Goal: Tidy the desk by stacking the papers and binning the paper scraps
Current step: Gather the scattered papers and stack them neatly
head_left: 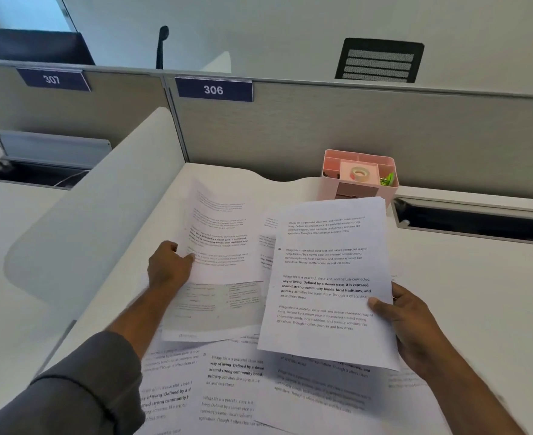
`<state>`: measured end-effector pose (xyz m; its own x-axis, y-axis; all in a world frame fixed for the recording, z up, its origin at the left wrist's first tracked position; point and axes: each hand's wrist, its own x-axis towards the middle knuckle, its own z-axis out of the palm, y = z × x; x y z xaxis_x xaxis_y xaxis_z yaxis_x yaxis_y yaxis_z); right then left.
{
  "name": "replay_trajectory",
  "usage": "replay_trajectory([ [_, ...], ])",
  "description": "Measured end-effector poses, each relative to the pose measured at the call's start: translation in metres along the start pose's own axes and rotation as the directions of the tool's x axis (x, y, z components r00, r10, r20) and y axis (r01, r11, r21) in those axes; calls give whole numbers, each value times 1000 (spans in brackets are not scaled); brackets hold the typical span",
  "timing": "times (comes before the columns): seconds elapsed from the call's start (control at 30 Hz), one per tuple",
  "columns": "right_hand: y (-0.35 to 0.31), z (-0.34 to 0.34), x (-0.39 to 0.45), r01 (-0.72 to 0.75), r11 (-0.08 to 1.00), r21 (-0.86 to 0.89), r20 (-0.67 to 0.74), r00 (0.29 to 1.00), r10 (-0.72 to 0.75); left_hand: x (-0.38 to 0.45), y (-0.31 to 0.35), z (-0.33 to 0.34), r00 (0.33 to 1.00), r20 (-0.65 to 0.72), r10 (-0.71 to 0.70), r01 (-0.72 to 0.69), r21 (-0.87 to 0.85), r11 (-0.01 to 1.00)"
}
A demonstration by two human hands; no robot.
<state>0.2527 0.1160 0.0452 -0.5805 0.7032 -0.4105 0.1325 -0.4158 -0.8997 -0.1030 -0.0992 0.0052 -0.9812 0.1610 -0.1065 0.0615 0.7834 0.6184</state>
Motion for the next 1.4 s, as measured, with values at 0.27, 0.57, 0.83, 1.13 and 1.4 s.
replay_trajectory([
  [0.27, 0, -2, -12, 23, 1000, 16, 4, 1000, -23, -24, -20, -25, 935, -228, 272, -268, 48, 962],
  [0.57, 0, -12, -31, 52, 998, 41, 10, 999, -52, -37, -31, -50, 976, -218, 22, -94, -326, 941],
  [0.83, 8, -20, -42, 36, 997, 63, -12, 999, -36, -78, -54, -48, 884, 421, -203, 391, -427, 815],
  [1.13, 16, -17, -48, 14, 999, 41, -39, 999, -13, -87, -32, -28, 888, 434, -152, 217, -105, 970],
  [1.4, 19, -14, -53, 8, 1000, 24, -84, 996, -6, -98, 5, 12, 960, 275, -54, -84, 467, 880],
])
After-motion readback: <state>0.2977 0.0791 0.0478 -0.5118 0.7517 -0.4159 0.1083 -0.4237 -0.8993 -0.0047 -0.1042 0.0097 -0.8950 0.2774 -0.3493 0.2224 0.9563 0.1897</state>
